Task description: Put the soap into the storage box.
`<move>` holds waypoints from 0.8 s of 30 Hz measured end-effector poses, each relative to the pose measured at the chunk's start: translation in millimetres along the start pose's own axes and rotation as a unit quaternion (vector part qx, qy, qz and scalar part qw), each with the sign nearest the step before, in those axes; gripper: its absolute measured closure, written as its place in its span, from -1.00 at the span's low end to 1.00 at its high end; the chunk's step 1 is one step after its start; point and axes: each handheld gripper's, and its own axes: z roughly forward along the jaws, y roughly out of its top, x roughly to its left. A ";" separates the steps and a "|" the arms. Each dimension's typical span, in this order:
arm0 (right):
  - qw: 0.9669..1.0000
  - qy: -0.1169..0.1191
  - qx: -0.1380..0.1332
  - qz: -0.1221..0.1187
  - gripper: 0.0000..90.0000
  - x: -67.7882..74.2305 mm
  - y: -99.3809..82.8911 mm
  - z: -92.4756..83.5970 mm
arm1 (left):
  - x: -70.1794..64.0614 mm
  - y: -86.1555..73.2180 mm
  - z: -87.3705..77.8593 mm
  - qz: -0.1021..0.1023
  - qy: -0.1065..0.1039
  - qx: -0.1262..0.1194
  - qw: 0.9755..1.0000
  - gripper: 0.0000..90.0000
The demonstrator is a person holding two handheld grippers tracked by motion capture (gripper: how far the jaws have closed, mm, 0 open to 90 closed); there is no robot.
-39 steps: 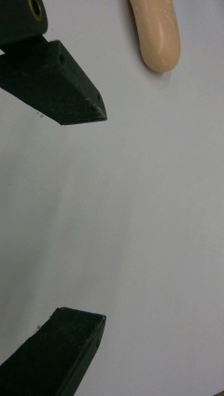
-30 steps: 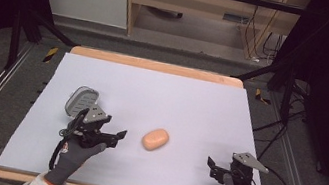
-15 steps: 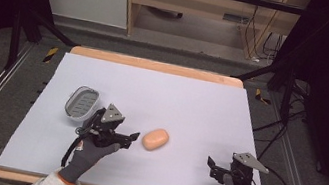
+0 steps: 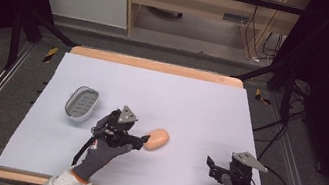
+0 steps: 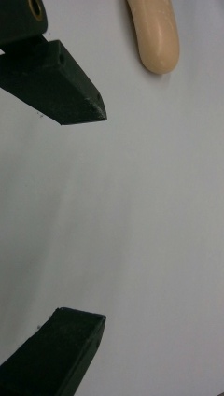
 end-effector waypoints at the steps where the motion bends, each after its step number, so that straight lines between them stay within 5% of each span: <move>1: 1.000 0.001 0.001 0.002 -0.91 0.0 0.0 -0.1 | -0.6 0.4 2.9 -0.001 -0.001 0.001 1.000 -0.53; 24: 1.000 0.010 0.008 0.004 -0.91 0.8 -0.2 1.3 | -11.6 3.0 41.5 0.017 -0.009 0.039 0.999 -0.55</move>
